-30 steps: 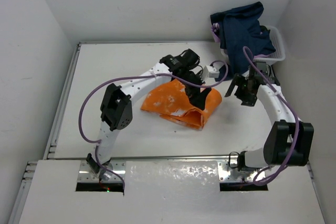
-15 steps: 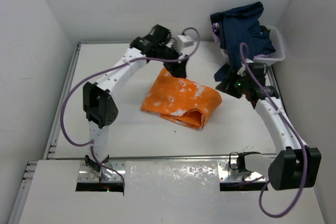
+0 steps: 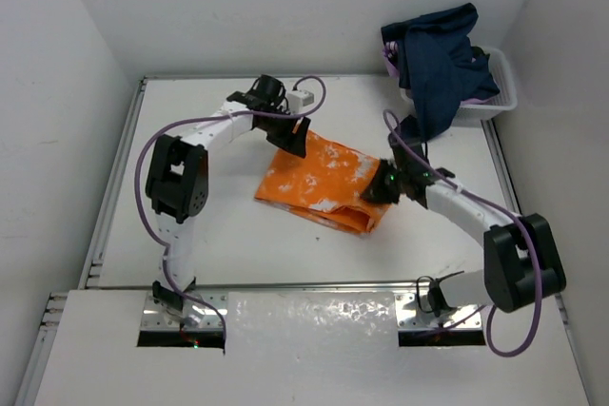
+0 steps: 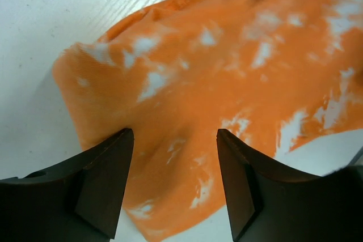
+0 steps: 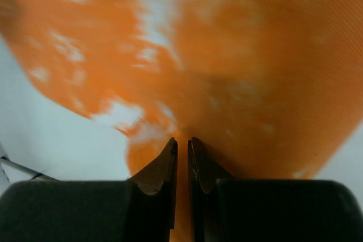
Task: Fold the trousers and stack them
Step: Fold the trousers
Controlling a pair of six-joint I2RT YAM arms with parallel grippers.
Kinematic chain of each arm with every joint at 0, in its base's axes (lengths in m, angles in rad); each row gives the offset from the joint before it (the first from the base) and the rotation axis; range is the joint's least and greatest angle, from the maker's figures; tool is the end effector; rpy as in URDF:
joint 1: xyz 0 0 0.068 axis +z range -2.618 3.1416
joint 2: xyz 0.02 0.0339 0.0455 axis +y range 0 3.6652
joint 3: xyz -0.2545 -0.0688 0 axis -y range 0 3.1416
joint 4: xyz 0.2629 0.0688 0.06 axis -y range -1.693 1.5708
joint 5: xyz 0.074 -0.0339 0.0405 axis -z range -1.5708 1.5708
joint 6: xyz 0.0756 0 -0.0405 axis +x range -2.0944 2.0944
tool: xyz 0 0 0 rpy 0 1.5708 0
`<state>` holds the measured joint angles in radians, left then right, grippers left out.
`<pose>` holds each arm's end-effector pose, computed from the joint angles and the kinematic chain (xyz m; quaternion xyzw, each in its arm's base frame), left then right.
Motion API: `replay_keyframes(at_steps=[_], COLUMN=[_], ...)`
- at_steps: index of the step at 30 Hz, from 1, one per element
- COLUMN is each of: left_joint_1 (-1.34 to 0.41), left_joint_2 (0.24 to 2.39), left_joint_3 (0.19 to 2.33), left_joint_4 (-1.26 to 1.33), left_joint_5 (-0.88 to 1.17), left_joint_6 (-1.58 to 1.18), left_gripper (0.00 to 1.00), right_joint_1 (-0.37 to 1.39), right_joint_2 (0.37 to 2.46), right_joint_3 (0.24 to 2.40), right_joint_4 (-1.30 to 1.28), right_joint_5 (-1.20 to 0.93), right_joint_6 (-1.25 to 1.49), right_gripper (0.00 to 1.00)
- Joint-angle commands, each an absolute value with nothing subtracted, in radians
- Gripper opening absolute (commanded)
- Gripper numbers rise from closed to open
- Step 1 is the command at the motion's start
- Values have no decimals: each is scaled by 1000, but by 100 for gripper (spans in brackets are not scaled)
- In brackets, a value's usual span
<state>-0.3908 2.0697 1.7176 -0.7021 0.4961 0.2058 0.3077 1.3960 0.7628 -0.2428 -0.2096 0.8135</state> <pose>0.4288 -0.2156 0.1805 0.3354 0.8774 -0.2592 0.2246 0.2982 0.1113 0.1433 0.1995 0.9143 0.2633 0.2345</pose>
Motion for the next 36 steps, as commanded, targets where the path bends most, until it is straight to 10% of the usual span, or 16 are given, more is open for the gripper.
replay_keyframes(at_steps=[1, 36], left_joint_1=[-382, -238], left_joint_2=[2088, 1902], left_joint_3=[1692, 1759], left_joint_4=[-600, -664], left_joint_5=[468, 405], left_joint_6=[150, 178], left_gripper=[58, 64], right_joint_1=[313, 155], right_joint_2=[1307, 1640], right_joint_3=[651, 1215], right_joint_4=[-252, -426], right_joint_5=[-164, -121], right_joint_6=[893, 233], right_gripper=[10, 24])
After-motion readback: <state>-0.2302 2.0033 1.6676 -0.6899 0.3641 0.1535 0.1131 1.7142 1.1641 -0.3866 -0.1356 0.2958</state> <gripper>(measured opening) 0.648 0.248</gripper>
